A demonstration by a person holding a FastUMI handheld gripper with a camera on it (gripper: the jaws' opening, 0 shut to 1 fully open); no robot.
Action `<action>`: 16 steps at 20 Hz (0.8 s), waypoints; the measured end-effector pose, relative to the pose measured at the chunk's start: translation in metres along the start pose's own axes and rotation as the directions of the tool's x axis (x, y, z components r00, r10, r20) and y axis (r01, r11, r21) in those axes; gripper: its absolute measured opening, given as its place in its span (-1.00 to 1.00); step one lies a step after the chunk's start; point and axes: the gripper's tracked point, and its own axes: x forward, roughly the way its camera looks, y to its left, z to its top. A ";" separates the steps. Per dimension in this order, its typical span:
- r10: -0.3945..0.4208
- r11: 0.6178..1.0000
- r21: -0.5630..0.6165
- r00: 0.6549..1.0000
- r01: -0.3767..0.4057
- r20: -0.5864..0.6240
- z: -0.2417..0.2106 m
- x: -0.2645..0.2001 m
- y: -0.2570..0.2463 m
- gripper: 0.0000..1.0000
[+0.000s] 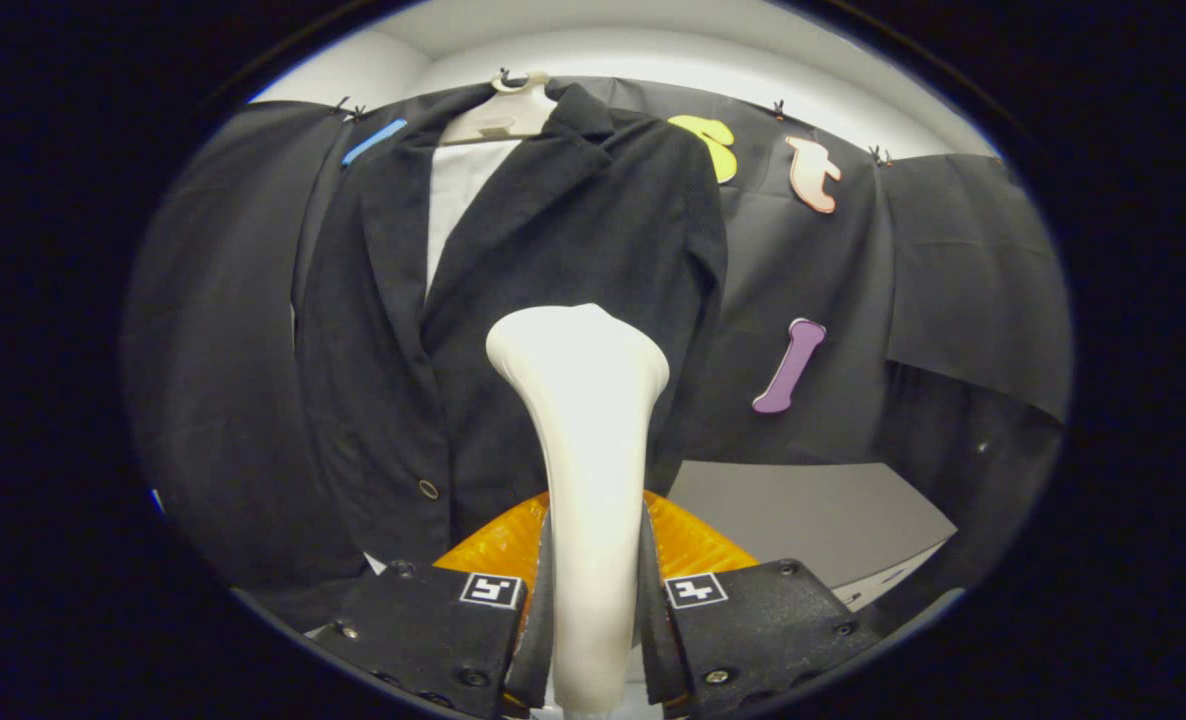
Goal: Iron the clothes twice with a garment steamer, once on the left side and once on the right side.
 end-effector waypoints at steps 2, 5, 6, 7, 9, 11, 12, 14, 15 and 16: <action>-0.002 1.000 -0.004 1.000 0.002 -0.023 -0.015 0.005 0.000 -0.22; 0.005 1.000 -0.012 0.999 -0.006 -0.053 -0.043 0.001 0.001 -0.22; 0.007 1.000 -0.015 0.998 -0.008 -0.062 -0.051 0.000 0.002 -0.22; 0.009 1.000 -0.018 0.997 -0.010 -0.071 -0.059 0.001 0.003 -0.22; 0.012 1.000 -0.022 0.996 -0.014 -0.088 -0.072 0.000 0.004 -0.22; 0.015 1.000 -0.025 0.994 -0.018 -0.105 -0.085 -0.001 0.007 -0.22; 0.014 1.000 -0.024 0.993 -0.017 -0.114 -0.091 0.000 0.008 -0.22; 0.016 0.999 -0.026 0.991 -0.020 -0.133 -0.105 0.000 0.011 -0.22; 0.017 0.999 -0.030 0.990 -0.021 -0.143 -0.111 0.002 0.014 -0.22; 0.017 0.999 -0.032 0.988 -0.022 -0.153 -0.117 0.003 0.015 -0.22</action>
